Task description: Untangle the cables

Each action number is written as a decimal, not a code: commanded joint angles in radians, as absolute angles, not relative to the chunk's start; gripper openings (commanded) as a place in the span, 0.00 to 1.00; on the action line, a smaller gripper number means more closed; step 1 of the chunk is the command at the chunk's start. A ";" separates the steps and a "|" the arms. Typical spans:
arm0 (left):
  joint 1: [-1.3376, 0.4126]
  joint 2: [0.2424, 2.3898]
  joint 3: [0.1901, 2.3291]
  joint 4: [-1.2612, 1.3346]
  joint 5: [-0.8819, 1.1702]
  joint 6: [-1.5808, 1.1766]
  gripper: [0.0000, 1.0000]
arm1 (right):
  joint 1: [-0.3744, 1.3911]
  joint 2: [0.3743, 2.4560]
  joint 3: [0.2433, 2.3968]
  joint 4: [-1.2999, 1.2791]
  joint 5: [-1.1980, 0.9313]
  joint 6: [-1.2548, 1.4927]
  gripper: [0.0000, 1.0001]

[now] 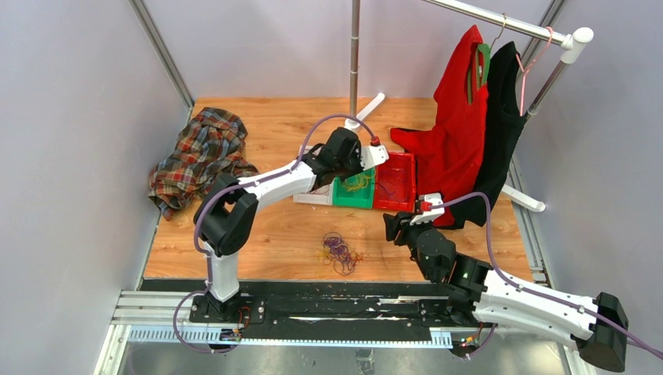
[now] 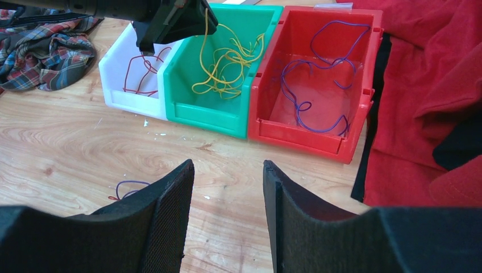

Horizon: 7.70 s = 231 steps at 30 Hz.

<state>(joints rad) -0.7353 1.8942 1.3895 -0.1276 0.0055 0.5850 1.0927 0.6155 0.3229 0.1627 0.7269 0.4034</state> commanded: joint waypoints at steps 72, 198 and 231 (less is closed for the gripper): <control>-0.708 1.860 1.909 -0.896 0.193 0.444 0.98 | 1.078 0.695 0.382 0.119 0.444 0.431 0.62; -0.795 1.473 2.318 -1.005 0.518 0.189 0.00 | 1.038 1.315 0.399 0.705 0.268 0.525 0.44; -0.796 1.463 2.167 -0.899 0.417 0.315 0.00 | 1.052 0.875 0.427 0.277 0.498 0.389 0.61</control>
